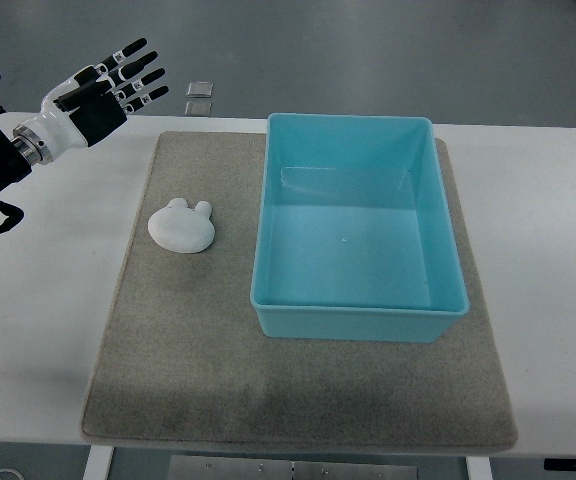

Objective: Place white toy into blue box with left hand

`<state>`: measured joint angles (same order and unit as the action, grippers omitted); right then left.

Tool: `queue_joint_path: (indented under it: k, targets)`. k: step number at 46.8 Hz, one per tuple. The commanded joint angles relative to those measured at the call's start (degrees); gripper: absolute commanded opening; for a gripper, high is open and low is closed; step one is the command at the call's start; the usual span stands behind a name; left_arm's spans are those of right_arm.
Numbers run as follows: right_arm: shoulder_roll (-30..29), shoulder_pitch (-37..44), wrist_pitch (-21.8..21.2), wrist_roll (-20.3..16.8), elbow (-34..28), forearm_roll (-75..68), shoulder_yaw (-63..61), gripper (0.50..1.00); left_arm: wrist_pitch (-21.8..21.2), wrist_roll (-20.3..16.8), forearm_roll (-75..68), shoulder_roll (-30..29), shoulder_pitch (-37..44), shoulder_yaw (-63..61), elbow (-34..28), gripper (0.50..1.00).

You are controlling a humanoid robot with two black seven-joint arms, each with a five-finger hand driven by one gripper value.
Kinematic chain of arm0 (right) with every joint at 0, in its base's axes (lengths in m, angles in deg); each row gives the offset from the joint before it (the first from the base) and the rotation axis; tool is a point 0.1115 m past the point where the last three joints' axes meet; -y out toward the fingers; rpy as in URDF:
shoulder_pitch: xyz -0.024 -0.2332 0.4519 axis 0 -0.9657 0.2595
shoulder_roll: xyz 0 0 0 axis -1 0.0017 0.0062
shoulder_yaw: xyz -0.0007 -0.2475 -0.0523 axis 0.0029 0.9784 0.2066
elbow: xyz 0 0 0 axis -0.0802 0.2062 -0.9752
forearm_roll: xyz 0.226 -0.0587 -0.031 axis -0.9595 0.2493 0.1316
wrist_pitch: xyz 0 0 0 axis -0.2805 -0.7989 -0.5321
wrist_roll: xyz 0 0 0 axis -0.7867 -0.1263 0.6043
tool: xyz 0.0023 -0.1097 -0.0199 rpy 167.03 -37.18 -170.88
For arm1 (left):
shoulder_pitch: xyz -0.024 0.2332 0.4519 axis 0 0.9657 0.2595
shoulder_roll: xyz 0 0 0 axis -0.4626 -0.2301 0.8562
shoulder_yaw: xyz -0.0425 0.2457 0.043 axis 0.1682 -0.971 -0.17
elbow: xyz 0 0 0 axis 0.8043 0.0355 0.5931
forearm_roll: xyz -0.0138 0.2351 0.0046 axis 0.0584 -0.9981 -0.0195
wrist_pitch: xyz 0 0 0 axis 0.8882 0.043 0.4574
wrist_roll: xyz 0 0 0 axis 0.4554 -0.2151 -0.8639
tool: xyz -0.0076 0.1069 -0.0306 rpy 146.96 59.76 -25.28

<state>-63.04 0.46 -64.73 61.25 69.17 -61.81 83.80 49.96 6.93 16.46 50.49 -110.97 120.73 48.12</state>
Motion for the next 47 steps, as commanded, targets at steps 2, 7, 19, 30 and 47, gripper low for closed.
queue_joint_path:
  k: [2, 7, 19, 30, 47]
  targets:
    - [0.0, 0.0, 0.0, 0.0, 0.0, 0.0, 0.0, 0.936, 0.0, -0.1, -0.4, 0.0, 0.1, -0.2, 0.0, 0.996]
    - [0.0, 0.0, 0.0, 0.0, 0.0, 0.0, 0.0, 0.936, 0.0, 0.0, -0.2, 0.0, 0.0, -0.2, -0.1, 0.996]
    - [0.0, 0.0, 0.0, 0.0, 0.0, 0.0, 0.0, 0.936, 0.0, -0.1, -0.4, 0.4, -0.1, -0.3, -3.8, 0.996]
    - [0.0, 0.0, 0.0, 0.0, 0.0, 0.0, 0.0, 0.936, 0.0, -0.2, -3.1, 0.0, -2.1, -2.4, -3.8, 0.994]
    - [0.0, 0.0, 0.0, 0.0, 0.0, 0.0, 0.0, 0.936, 0.0, -5.0, -32.8, -3.8, -7.3, -1.8, -3.4, 0.994]
